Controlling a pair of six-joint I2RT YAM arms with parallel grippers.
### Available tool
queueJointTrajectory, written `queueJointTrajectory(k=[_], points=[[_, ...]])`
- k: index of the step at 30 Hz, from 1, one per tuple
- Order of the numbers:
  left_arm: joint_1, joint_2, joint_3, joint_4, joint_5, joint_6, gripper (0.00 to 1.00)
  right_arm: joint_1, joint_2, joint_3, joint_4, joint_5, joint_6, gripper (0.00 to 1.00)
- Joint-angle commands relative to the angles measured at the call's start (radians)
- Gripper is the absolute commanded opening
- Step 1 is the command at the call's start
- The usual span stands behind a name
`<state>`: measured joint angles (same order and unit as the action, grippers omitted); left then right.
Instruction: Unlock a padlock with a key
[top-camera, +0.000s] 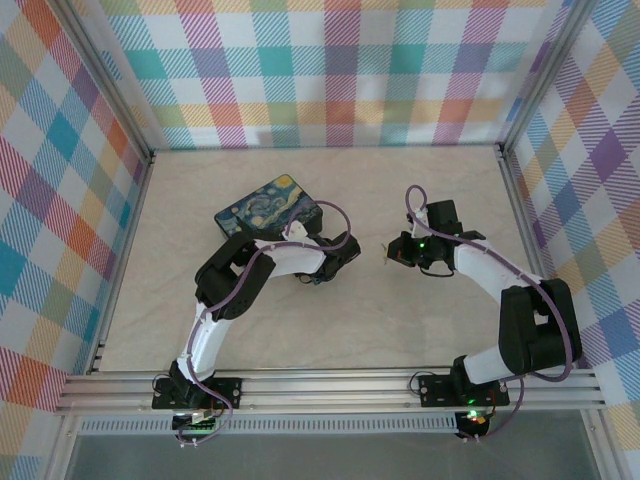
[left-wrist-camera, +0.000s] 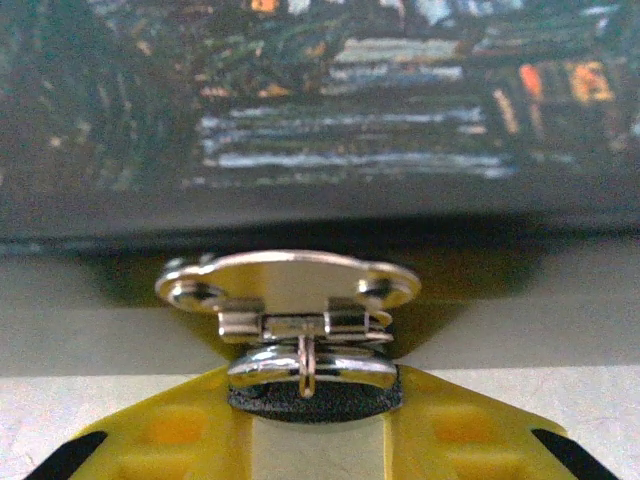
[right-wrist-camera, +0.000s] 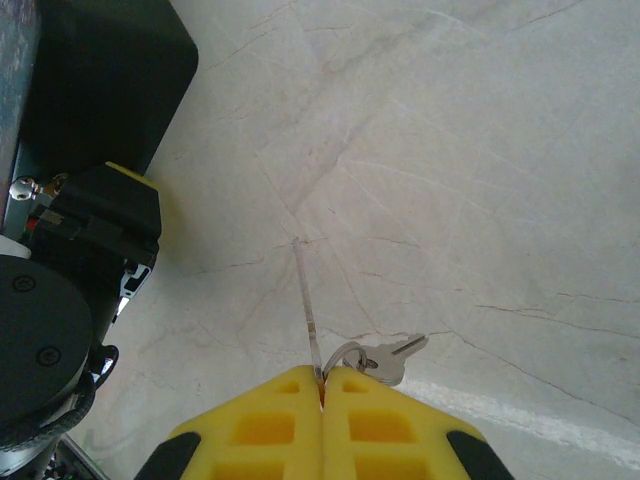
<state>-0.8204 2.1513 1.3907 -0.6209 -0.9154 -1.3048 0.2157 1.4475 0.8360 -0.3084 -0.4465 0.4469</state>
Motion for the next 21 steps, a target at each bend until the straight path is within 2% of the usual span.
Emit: queueJointTrajectory(k=[1, 4, 8, 16, 21], points=[[0.011, -0.012, -0.021, -0.012, -0.042, 0.028, 0.21, 0.003, 0.005, 0.008, -0.003, -0.022, -0.018, 0.01], [0.008, -0.045, -0.037, -0.013, -0.037, 0.066, 0.15, 0.004, -0.003, 0.010, -0.012, -0.023, -0.021, 0.01], [0.002, -0.112, -0.073, -0.010, -0.001, 0.138, 0.12, 0.004, -0.015, 0.011, -0.026, -0.035, -0.028, 0.01], [0.010, -0.266, -0.080, -0.056, 0.203, 0.354, 0.03, 0.024, -0.067, -0.046, -0.023, -0.066, -0.021, 0.02], [0.051, -0.379, -0.074, -0.106, 0.400, 0.452, 0.03, 0.119, -0.084, -0.079, -0.012, -0.084, 0.010, 0.02]])
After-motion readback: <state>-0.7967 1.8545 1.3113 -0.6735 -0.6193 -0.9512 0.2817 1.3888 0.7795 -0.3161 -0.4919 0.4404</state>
